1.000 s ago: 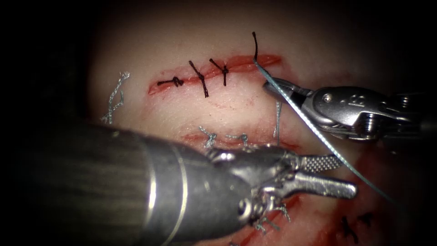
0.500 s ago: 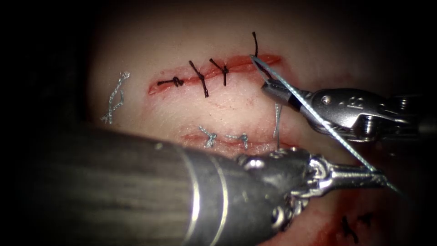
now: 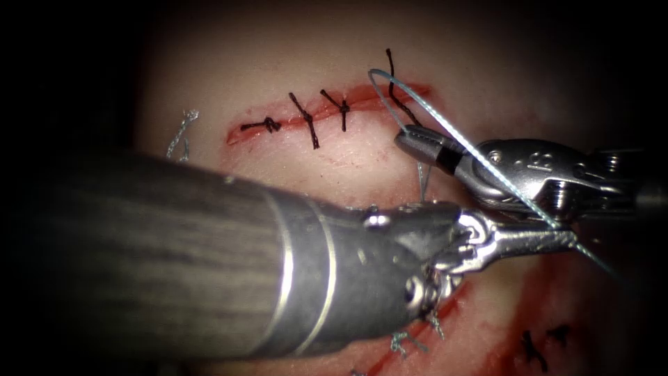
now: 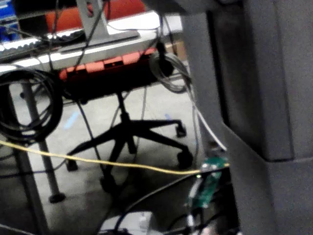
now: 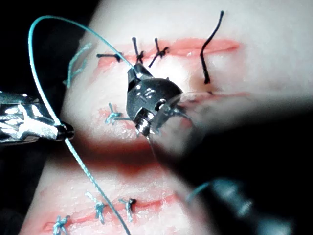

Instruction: Wound Closure

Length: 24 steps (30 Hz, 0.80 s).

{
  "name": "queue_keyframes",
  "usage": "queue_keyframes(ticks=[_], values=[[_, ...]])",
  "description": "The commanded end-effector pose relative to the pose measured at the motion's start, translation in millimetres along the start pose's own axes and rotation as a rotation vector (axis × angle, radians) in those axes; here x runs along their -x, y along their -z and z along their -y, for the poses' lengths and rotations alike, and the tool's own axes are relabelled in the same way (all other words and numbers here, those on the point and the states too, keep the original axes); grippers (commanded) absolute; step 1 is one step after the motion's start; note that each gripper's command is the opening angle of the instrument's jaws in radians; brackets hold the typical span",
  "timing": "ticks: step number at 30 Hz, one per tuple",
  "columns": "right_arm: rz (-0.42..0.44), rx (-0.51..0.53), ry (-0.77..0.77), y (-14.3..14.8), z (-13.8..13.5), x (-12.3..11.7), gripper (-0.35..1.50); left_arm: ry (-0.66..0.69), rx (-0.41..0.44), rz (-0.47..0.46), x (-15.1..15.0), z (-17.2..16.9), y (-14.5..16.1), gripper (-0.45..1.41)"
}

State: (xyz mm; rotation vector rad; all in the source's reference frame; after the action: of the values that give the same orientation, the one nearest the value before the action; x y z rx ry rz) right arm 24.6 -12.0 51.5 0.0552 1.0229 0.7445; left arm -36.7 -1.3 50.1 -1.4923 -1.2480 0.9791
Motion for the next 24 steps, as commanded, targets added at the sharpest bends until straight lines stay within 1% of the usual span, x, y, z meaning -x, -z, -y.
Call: queue_keyframes(ticks=[1,2,3,4,6,7,9,10,11,12,14,17,22,23,24], values=[[-0.002,-0.001,0.001,-0.8,0.3,-0.2,0.14,0.063,0.015,0.031,0.5,0.2,0.7,-0.45],[-0.005,-0.001,0.000,-0.7,0.3,-0.1,0.41,0.106,0.025,0.052,0.9,-0.1,1.7,-0.45],[-0.008,-0.003,-0.005,-0.6,0.3,-0.1,1.00,0.176,0.009,0.122,1.9,-0.8,4.7,-0.45],[-0.008,-0.003,-0.005,-0.6,0.3,-0.1,1.00,0.176,0.009,0.122,1.9,-0.8,4.7,-0.45],[-0.021,-0.005,0.035,-0.5,0.3,-0.1,1.33,0.236,-0.018,0.217,2.5,-1.4,7.6,-0.45],[-0.027,-0.006,0.045,-0.4,0.3,-0.2,1.37,0.255,-0.043,0.280,2.4,-1.7,9.2,-0.45],[-0.047,-0.010,0.042,-0.1,0.4,-0.4,1.43,0.270,-0.078,0.387,1.8,-2.0,11.2,-0.45],[-0.067,-0.016,0.037,0.4,0.4,-0.7,1.43,0.280,-0.128,0.474,1.2,-2.2,13.0,-0.45],[-0.067,-0.016,0.037,0.4,0.4,-0.7,1.43,0.280,-0.128,0.474,1.2,-2.2,13.0,-0.45],[-0.069,-0.018,0.035,0.7,0.4,-0.9,1.43,0.282,-0.148,0.509,1.1,-2.3,13.7,-0.45],[-0.070,-0.022,0.029,1.2,0.3,-1.3,1.35,0.280,-0.174,0.548,1.2,-2.4,14.6,-0.45],[-0.069,-0.022,0.027,1.3,0.5,-1.6,1.37,0.272,-0.185,0.523,1.0,-2.1,14.2,-0.45],[-0.070,-0.026,0.029,1.5,0.8,-1.5,1.38,0.267,-0.190,0.524,1.3,-1.5,13.2,-0.45],[-0.070,-0.026,0.029,1.5,0.8,-1.5,1.38,0.265,-0.194,0.516,1.3,-1.4,13.1,-0.11],[-0.070,-0.026,0.029,1.6,0.8,-1.5,1.38,0.262,-0.200,0.502,1.3,-1.3,13.0,0.15]])
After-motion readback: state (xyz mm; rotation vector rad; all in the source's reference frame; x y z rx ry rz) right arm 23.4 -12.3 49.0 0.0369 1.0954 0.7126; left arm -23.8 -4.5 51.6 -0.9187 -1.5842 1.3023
